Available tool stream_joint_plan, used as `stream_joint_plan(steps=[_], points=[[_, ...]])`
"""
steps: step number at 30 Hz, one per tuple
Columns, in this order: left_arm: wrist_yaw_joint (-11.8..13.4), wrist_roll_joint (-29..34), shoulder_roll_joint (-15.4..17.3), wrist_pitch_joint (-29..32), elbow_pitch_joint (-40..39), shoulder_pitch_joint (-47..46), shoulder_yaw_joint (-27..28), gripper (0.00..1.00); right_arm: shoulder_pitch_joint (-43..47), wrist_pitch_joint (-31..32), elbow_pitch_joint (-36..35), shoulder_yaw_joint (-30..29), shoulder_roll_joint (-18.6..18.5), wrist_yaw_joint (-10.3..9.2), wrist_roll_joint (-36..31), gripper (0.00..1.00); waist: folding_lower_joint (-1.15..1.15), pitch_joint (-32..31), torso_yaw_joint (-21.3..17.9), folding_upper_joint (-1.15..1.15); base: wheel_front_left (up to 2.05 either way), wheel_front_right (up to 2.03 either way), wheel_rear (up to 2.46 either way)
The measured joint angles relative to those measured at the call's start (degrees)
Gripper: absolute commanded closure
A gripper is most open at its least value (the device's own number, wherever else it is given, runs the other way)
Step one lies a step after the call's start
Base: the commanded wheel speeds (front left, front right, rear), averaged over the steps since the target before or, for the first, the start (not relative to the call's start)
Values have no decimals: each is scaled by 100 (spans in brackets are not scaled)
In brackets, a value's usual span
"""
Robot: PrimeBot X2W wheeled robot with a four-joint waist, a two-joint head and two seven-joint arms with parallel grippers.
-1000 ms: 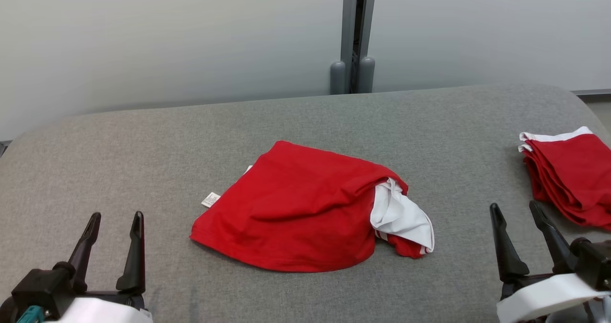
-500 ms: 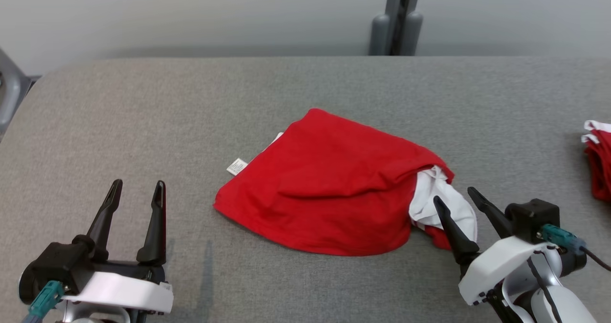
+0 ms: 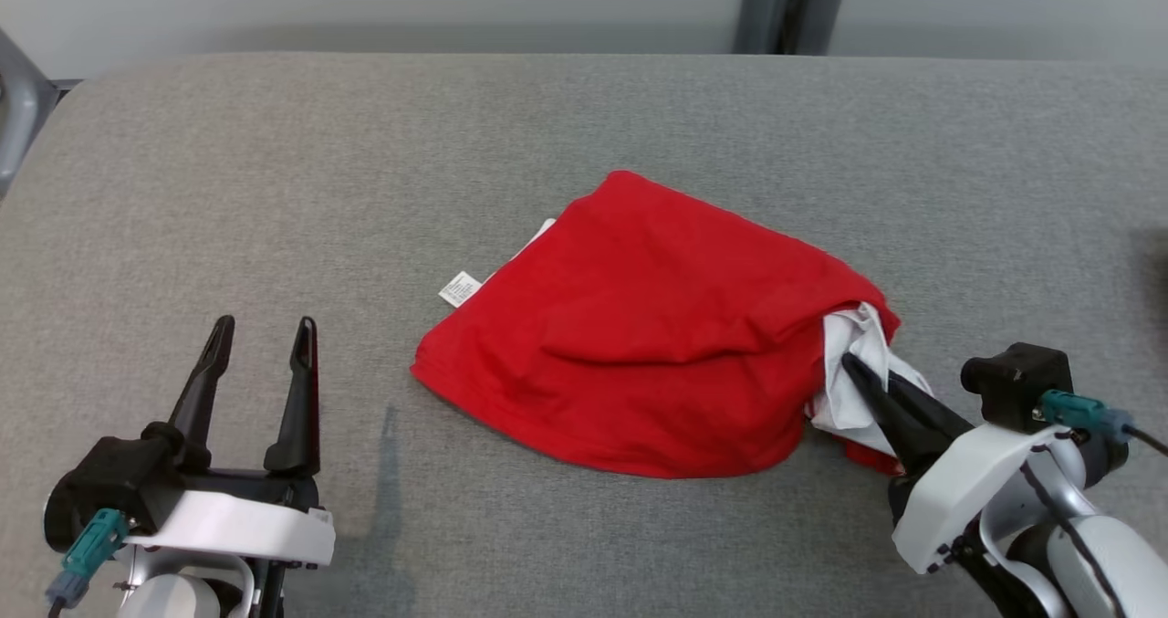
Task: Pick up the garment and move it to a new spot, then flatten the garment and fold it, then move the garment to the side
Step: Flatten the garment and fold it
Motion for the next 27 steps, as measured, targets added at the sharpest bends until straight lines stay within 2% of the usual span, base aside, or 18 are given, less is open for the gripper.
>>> stream_joint_plan(steps=[3, 8, 13, 18, 23, 27], points=[[-29, -1, 16, -24, 40, -47, 46, 0, 80, 413, -682, 66, -311, 0, 481, 100, 0, -11, -110, 0, 0, 0, 0], [-38, -8, 42, -42, 62, -57, 92, 0, 152, 1023, -1867, -207, -647, -1, 1317, 100, 0, -33, -279, 0, 0, 0, 0], [-54, -9, 41, -49, 77, -88, 107, 0, 89, 1289, -2652, -448, -733, 0, 1887, 100, 0, -27, -356, 0, 0, 0, 0], [-84, -9, 24, -66, 107, -162, 87, 0, -405, 1397, -3326, -708, -804, -1, 2550, 100, 0, -1, -362, 0, 0, 0, 0], [-112, -9, 0, -83, 153, -177, 82, 0, -1041, 987, -3465, -1073, -738, 0, 3003, 100, 0, 19, -328, 0, 0, 0, 0], [-137, -8, -60, -91, 199, -229, 58, 0, -1111, 593, -2721, -1445, -669, 0, 2881, 100, 0, 50, -280, 0, 0, 0, 0]])
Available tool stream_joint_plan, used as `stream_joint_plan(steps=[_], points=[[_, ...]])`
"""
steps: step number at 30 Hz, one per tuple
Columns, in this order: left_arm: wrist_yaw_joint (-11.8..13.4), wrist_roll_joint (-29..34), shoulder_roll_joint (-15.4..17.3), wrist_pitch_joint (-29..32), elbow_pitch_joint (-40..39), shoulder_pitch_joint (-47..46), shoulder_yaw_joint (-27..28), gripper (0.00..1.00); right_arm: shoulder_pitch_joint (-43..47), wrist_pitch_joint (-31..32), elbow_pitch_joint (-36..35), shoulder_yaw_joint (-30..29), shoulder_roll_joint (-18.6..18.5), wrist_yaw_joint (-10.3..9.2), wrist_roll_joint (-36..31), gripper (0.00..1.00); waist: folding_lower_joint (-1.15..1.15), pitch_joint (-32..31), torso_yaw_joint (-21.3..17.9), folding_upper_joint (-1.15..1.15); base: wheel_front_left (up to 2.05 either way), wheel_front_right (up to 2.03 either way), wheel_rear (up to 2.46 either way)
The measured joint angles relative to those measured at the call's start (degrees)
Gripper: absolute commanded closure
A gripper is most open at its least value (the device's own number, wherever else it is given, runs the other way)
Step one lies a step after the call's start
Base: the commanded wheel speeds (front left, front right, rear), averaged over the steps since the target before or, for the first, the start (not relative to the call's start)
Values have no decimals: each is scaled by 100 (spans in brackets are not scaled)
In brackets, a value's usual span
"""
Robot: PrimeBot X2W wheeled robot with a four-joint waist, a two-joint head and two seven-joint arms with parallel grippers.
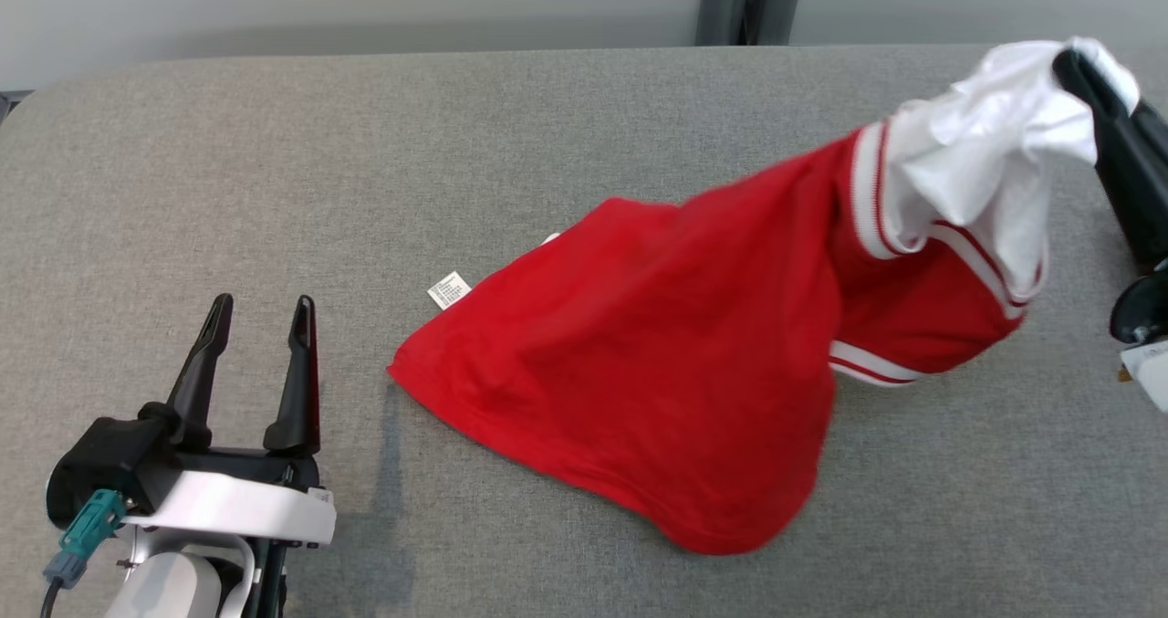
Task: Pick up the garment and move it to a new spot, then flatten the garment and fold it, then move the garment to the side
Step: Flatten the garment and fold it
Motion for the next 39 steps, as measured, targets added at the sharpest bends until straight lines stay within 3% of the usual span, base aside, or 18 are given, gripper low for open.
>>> stream_joint_plan(steps=[11, 17, 18, 19, 20, 24, 28, 34, 39], points=[[-101, 22, -135, -11, 113, -172, -33, 0, 731, -1352, 3140, 152, 58, -1, -528, 100, 0, 202, 75, 0, 0, 0, 0], [-136, 52, -136, -24, 135, -179, 9, 0, 749, -2206, 4227, 503, 186, -1, -508, 100, 0, 219, 40, 0, 0, 0, 0], [-136, 53, -133, -24, 133, -179, 20, 0, 732, -2315, 4307, 569, 198, -1, -490, 60, 0, 215, 28, 0, 0, 0, 0], [-135, 58, -130, -24, 131, -179, 24, 0, 709, -2446, 4381, 594, 207, 0, -460, 26, 0, 208, 20, 0, 0, 0, 0], [-133, 60, -125, -24, 126, -179, 30, 0, 686, -2565, 4436, 594, 214, -1, -435, 0, 0, 198, 13, 0, 0, 0, 0], [-54, 109, -112, -24, 85, -166, 74, 0, 648, -2989, 4560, 430, 235, -1, -581, 0, 0, 126, -9, 0, 0, 0, 0], [70, 124, -99, -25, -7, -53, 167, 0, 784, -3166, 4355, -78, 370, -1, -1298, 0, 0, 5, -39, 0, 0, 0, 0], [220, 147, -57, -22, -135, 255, 230, 0, 1293, -3145, 3367, -688, 1009, -1, -2861, 0, 0, -269, -119, 0, 0, 0, 0], [290, 148, -10, 36, -236, 430, 229, 0, 1685, -2720, 2683, -773, 1438, 0, -3573, 0, 0, -480, -164, 0, 0, 0, 0]])
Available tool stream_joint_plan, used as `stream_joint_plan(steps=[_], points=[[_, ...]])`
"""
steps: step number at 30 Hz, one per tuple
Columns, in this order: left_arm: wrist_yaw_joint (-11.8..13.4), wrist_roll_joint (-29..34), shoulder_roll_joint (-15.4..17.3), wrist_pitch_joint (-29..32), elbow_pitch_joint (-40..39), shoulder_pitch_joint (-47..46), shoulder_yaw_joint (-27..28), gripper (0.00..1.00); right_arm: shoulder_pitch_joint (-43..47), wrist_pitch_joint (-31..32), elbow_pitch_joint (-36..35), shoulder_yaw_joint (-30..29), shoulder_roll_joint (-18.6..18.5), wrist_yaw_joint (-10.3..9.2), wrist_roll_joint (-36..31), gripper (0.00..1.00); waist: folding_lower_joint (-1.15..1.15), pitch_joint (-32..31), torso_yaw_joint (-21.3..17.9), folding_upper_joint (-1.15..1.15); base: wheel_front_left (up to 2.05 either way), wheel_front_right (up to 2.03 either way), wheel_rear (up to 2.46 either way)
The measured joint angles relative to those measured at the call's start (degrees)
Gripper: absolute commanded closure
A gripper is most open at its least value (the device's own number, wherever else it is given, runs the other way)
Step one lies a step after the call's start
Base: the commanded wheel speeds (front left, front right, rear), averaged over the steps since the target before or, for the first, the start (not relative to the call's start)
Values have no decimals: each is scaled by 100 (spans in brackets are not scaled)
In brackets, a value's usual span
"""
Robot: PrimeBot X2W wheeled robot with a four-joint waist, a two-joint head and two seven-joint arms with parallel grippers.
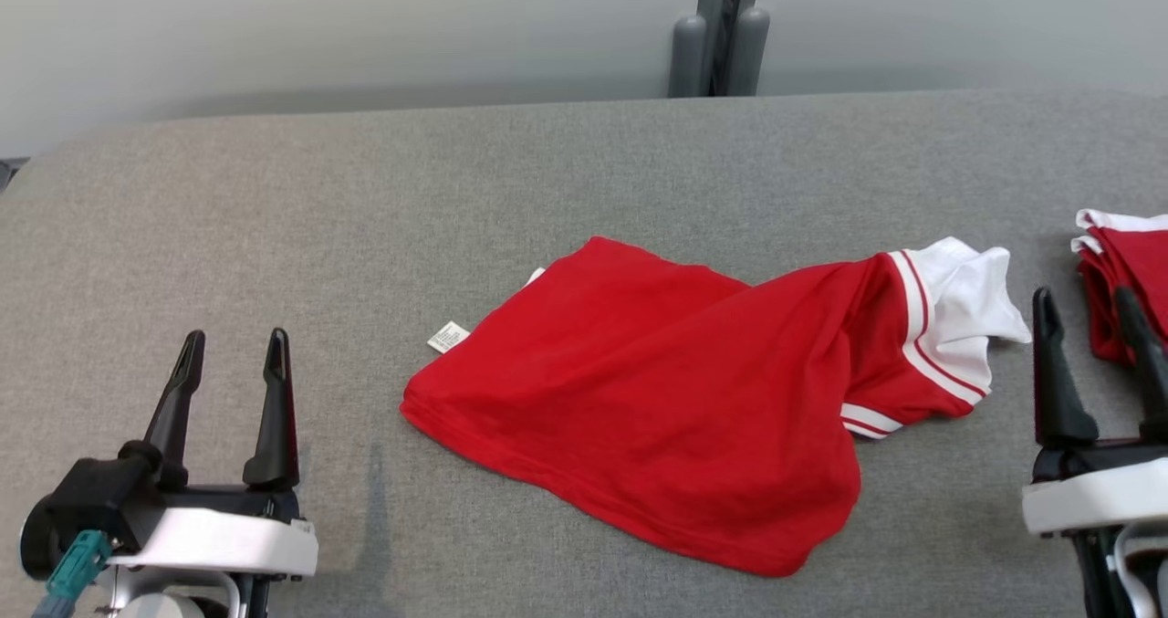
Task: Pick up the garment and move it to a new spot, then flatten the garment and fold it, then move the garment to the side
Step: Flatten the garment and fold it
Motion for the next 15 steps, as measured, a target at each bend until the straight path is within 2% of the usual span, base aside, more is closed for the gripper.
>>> stream_joint_plan(steps=[3, 9, 15], points=[[29, 1, 38, 48, -49, 85, -16, 0, 261, 282, -387, -31, 225, 0, -254, 0, 0, -107, -21, 0, 0, 0, 0], [75, 9, 81, 137, -136, 147, -40, 0, 629, 628, -882, 65, 401, 0, -488, 0, 0, -224, -40, 0, 0, 0, 0], [124, 9, 100, 194, -208, 224, -59, 0, 741, 780, -1078, 107, 461, 0, -541, 0, 0, -258, -43, 0, 0, 0, 0]])
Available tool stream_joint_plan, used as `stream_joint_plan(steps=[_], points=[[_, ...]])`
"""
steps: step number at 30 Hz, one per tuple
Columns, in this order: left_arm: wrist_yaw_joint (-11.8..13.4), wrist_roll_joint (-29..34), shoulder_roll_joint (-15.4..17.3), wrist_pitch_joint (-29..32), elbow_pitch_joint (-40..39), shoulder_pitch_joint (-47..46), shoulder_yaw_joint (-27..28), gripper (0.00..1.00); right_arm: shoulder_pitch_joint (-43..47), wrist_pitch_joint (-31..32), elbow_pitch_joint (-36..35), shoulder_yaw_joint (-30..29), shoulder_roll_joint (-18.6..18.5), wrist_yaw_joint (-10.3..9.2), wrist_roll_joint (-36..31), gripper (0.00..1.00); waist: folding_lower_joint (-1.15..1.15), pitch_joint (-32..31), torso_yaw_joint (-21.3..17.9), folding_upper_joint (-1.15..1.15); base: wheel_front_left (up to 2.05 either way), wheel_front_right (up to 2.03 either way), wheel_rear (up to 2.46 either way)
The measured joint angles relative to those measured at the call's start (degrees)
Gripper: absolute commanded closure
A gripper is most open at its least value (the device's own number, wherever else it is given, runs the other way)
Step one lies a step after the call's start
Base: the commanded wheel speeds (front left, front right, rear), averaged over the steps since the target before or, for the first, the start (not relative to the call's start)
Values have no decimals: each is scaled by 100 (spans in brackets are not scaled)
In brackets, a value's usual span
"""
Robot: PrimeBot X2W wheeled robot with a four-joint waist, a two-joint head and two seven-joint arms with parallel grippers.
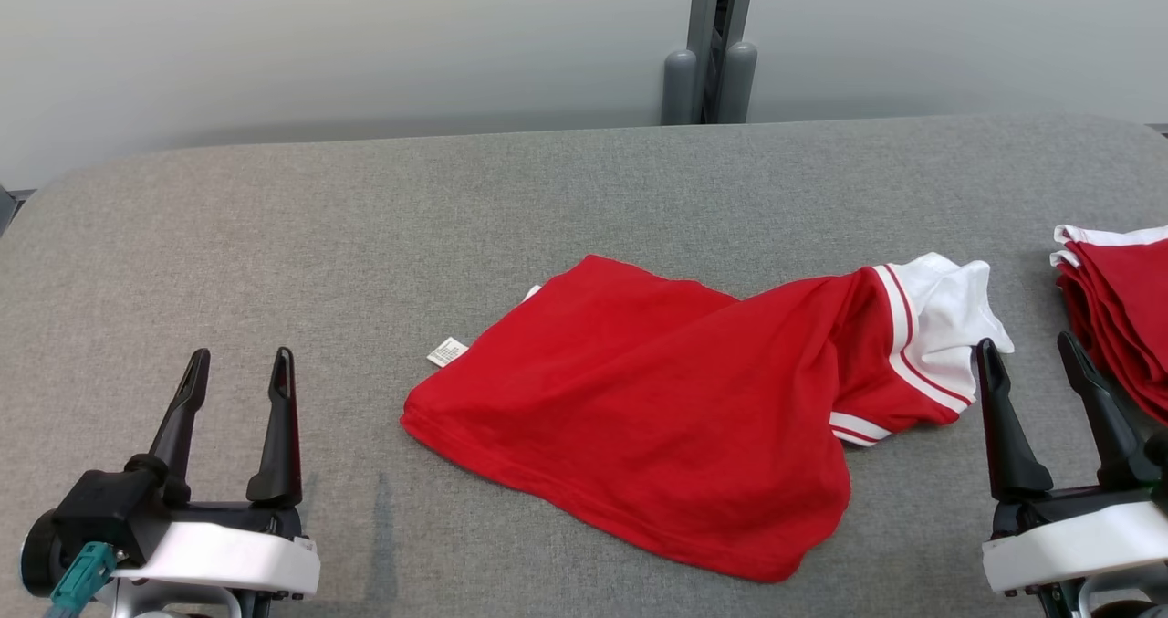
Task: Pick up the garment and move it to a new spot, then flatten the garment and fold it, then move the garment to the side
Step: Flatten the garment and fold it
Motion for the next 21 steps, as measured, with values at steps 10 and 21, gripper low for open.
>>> stream_joint_plan(steps=[10, 21], points=[[15, 60, -34, 175, -156, -119, -252, 0, -1, 71, -73, 7, 22, 0, 5, 0, 0, 115, 0, 0, 0, 0, 0], [-998, -90, -497, 1683, -20, -814, -1898, 0, -159, 99, -138, 65, -1, 0, -2, 0, 0, 429, -272, 0, 0, 0, 0]])
